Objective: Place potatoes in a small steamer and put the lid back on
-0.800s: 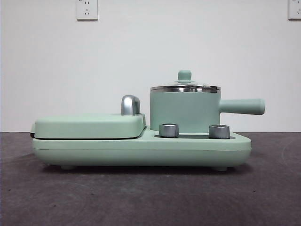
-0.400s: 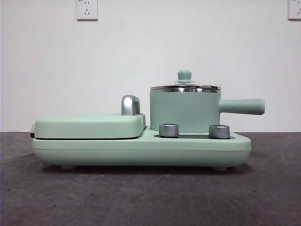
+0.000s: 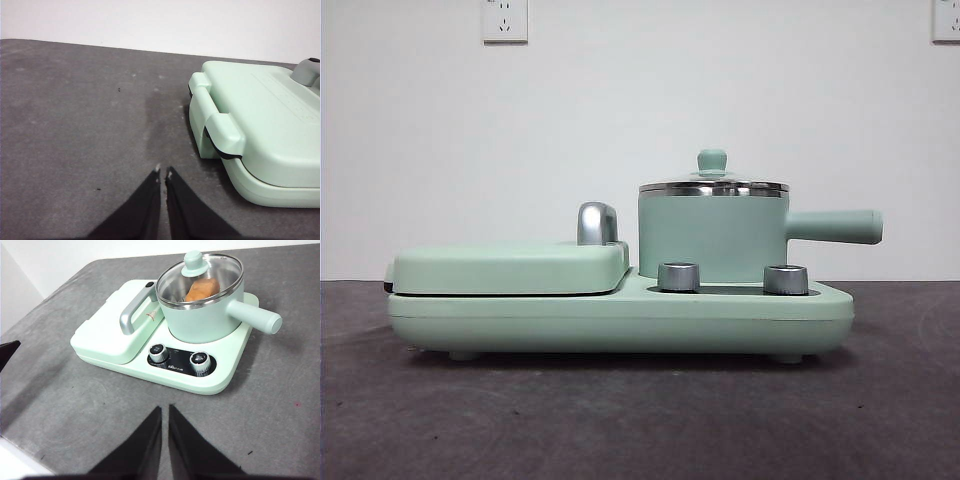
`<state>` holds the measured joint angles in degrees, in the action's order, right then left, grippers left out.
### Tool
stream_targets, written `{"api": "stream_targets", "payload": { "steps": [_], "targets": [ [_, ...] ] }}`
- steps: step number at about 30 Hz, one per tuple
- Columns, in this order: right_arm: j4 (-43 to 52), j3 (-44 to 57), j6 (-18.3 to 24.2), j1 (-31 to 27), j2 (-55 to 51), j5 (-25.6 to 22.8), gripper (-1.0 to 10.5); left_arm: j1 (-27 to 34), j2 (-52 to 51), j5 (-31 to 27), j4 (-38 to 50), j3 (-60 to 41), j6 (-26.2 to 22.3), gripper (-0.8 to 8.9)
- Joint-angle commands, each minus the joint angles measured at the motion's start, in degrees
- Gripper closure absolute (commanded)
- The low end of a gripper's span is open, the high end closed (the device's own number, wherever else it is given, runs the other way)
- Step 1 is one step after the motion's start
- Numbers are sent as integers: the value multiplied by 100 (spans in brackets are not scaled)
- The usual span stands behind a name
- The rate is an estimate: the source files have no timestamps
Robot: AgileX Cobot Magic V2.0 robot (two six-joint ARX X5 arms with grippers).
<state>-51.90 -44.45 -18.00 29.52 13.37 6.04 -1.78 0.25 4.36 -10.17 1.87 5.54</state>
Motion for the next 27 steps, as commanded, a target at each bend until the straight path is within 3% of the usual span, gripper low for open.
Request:
{"api": "stream_targets", "payload": {
  "steps": [1, 5, 10, 14, 21, 27],
  "targets": [
    [278, 42, 48, -205, -11, -7, 927, 4, -9, -11, -39, -111, -55, 793],
    [1045, 341, 57, -949, -72, -9, 927, 4, -9, -11, -42, -111, -55, 793],
    [2675, 1185, 81, -1923, -282, -9, 927, 4, -9, -11, -44, -109, -55, 793],
    [3698, 1810, 90, -2391, -481, -11, 927, 4, -9, -11, -44, -109, -55, 793],
    [3969, 2564, 144, -2798, -916, -74, 927, 4, -9, -11, -46, -109, -55, 793],
    [3950, 3220, 527, -2859, -1272, -737, 927, 4, -9, -11, -46, -109, -55, 793]
  ]
}}
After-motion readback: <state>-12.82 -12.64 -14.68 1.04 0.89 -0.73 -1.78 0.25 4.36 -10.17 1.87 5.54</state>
